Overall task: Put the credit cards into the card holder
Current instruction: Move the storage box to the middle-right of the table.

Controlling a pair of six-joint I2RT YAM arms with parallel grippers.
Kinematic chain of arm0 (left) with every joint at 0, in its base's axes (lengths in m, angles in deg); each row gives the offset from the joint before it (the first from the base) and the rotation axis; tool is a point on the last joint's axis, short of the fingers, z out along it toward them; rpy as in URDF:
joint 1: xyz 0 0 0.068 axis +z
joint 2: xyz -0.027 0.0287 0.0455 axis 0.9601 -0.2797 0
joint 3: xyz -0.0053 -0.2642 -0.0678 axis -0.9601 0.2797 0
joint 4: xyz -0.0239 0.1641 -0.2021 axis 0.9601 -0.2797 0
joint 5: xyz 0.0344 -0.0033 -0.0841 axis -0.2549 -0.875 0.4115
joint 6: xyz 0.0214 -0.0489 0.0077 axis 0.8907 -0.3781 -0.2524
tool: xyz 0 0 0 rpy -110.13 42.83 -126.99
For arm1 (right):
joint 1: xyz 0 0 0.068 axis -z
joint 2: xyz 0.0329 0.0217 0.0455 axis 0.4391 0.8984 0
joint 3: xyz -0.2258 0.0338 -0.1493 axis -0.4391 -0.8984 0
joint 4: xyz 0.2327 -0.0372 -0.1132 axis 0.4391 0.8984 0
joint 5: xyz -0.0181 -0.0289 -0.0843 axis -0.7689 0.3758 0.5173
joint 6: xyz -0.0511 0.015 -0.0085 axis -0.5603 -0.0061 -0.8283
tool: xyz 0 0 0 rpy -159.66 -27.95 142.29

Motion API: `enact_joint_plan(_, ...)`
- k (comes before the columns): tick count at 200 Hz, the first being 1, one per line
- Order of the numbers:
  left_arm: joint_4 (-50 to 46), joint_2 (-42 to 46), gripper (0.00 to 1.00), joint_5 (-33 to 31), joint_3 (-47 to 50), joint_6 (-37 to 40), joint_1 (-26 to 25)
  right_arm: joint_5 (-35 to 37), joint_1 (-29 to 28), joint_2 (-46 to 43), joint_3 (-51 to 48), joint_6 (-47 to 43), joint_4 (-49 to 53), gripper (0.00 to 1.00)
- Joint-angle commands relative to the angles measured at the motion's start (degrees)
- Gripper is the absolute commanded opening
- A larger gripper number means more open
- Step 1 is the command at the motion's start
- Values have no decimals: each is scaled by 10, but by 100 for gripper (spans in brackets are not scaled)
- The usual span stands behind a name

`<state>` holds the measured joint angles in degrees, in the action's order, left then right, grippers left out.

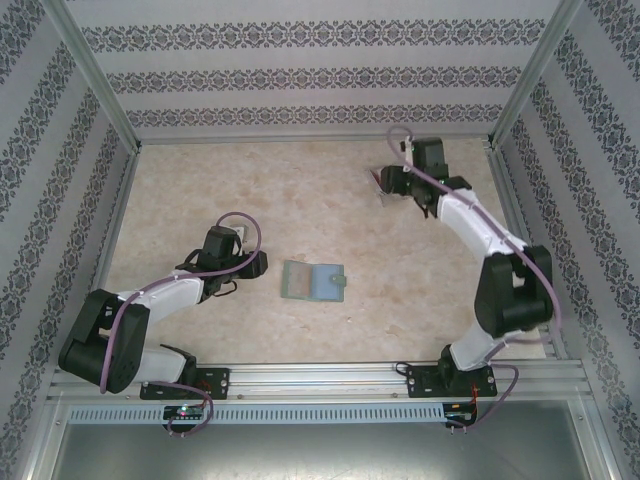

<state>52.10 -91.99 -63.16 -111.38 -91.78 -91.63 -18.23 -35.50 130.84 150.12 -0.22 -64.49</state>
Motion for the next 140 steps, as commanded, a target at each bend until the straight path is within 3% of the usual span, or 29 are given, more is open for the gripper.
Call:
enact_joint_plan(1, -8, 4, 60, -12, -8, 21, 4, -43, 5, 52, 68, -39, 60, 61)
enact_joint_plan(51, -13, -12, 60, -9, -18, 23, 3, -12, -16, 181, 220, -77, 123, 63)
enact_joint_plan(103, -16, -42, 60, 8, -31, 15, 3, 41, -65, 235, 251, -103, 143, 54)
enact_joint_plan(140, -21, -59, 60, 14, -39, 11, 3, 119, -75, 264, 271, -127, 167, 56)
